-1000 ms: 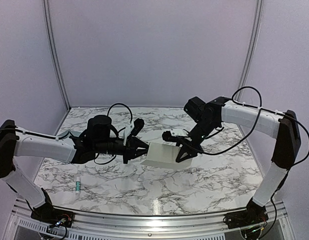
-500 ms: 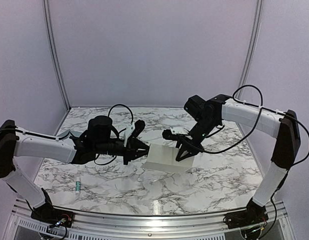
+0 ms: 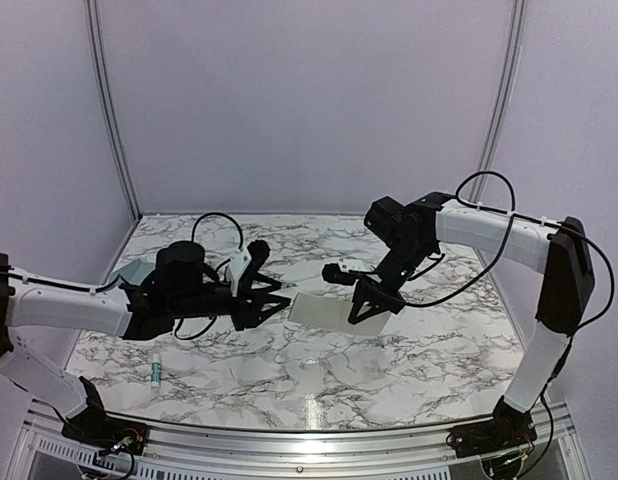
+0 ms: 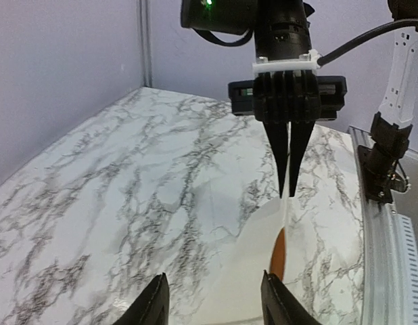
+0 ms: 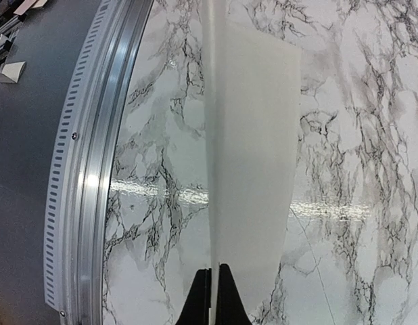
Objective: Place the letter into the envelope and seal it
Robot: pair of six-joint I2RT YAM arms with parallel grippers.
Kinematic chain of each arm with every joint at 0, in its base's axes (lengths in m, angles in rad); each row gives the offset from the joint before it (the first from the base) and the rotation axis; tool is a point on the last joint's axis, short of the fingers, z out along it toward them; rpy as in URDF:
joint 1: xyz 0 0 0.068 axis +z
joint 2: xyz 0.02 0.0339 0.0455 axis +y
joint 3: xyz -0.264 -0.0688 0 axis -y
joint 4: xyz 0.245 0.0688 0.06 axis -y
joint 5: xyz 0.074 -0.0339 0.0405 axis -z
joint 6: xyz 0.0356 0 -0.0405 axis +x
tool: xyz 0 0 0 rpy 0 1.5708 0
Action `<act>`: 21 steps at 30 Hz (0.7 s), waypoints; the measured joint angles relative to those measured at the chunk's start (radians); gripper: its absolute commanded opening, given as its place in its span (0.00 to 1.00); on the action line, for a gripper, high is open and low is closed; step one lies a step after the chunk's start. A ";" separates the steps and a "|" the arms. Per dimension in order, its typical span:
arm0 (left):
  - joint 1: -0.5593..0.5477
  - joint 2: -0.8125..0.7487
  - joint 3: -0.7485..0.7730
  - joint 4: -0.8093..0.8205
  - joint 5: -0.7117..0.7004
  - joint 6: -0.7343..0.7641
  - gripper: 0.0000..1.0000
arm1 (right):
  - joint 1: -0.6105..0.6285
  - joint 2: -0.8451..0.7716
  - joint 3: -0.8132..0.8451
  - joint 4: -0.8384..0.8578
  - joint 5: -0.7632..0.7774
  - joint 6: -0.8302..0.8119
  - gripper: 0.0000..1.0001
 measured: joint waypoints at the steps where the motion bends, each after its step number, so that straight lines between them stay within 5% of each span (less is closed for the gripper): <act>1: 0.000 -0.040 -0.036 0.023 -0.032 -0.005 0.57 | -0.001 0.000 0.000 0.000 -0.003 0.000 0.00; 8: 0.000 -0.247 -0.270 0.237 -0.223 -0.090 0.53 | -0.039 0.000 0.000 0.047 -0.044 0.045 0.00; 21: -0.060 0.048 -0.221 0.540 -0.341 -0.447 0.68 | -0.129 -0.062 -0.027 0.372 -0.098 0.312 0.00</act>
